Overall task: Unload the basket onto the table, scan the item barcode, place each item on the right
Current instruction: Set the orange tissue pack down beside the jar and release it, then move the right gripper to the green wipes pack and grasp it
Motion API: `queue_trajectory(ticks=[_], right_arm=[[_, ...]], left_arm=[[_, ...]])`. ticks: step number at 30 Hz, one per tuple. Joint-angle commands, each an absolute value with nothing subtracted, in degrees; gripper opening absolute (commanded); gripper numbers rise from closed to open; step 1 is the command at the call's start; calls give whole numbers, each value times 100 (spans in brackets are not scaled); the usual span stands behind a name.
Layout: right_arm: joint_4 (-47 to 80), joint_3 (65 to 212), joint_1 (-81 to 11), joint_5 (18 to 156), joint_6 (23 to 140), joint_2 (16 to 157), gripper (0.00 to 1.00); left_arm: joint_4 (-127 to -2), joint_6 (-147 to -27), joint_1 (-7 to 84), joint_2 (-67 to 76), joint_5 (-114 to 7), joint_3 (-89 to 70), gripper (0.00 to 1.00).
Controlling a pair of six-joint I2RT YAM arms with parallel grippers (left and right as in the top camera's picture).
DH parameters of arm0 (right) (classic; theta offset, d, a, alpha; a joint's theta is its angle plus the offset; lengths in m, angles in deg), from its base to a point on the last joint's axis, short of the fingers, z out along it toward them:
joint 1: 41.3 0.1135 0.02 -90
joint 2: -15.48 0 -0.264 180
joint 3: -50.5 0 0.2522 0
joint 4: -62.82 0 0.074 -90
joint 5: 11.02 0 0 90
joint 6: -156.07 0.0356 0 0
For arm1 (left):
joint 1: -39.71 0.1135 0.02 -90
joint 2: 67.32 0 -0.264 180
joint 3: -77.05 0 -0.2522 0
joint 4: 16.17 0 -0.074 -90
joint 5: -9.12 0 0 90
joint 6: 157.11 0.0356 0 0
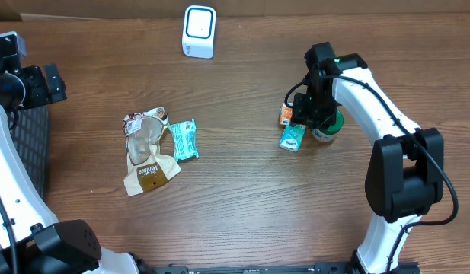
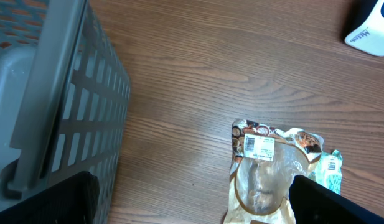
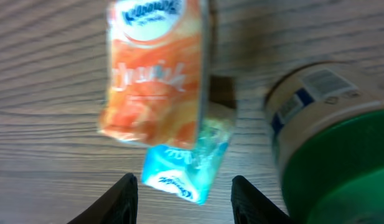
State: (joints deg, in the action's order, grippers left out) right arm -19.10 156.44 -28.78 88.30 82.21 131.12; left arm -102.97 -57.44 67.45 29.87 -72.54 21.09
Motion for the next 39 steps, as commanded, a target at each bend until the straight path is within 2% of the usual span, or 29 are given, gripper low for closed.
queue_trajectory(ticks=[1, 7, 10, 17, 29, 32, 35, 39], right_arm=[[-1964, 16379, -2723, 9466, 7902, 12987, 49], [-1827, 16785, -2118, 9951, 7961, 12970, 56], [-1523, 16661, -1654, 10445, 7983, 13033, 56], [-946, 16577, -573, 10458, 8654, 13595, 56], [-50, 16577, 271, 10207, 9329, 14666, 55], [79, 16577, 324, 10198, 9332, 14797, 45], [20, 16591, 276, 10152, 9268, 14795, 20], [-386, 16645, 37, 10154, 8953, 14758, 4]], left_arm=[[-10299, -5593, 6732, 2992, -7247, 2157, 100], [-10299, -5593, 6732, 2992, -7247, 2159, 100], [-10299, -5593, 6732, 2992, -7250, 2159, 100], [-10299, -5593, 6732, 2992, -7247, 2159, 100], [-10299, -5593, 6732, 2992, -7247, 2157, 100], [-10299, -5593, 6732, 2992, -7250, 2157, 100], [-10299, -5593, 6732, 2992, -7247, 2157, 100], [-10299, -5593, 6732, 2992, -7247, 2157, 99]])
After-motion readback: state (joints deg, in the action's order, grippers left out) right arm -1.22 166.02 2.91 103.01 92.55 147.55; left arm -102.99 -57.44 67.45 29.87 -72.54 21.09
